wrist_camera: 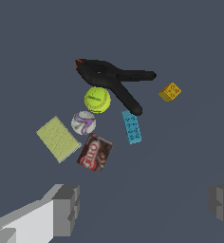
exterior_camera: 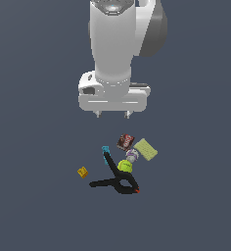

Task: Pick up a designated object from a clutter of objects.

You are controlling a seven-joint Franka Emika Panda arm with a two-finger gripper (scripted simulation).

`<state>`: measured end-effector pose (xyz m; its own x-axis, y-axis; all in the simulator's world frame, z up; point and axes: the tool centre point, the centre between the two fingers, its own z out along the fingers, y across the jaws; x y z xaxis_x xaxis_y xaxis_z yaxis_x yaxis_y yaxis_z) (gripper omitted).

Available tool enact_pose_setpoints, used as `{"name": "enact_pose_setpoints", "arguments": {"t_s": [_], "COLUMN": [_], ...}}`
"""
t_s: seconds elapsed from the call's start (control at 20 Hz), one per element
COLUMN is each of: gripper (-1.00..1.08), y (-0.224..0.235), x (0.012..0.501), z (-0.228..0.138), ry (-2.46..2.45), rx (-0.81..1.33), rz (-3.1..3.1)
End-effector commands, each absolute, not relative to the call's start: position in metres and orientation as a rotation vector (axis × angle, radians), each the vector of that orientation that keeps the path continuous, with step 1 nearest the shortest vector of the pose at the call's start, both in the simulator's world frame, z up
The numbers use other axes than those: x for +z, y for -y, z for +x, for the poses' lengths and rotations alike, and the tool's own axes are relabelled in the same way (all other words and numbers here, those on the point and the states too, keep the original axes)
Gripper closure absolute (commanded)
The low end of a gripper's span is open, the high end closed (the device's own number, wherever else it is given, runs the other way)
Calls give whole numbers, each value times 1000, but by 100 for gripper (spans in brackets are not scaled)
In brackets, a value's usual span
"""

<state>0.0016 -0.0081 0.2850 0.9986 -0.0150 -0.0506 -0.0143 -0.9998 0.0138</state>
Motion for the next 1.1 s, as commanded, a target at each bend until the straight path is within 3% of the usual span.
{"name": "enact_pose_setpoints", "arguments": {"t_s": [0.0,0.4,1.05], "gripper": [-92,-92,-92], "y": [13,38,107], "x": [278,239,134], "z": [8,42,96], "ry": [70,320,884], "rx": [-77,-63,-25], "rz": [3130,3130,3027]}}
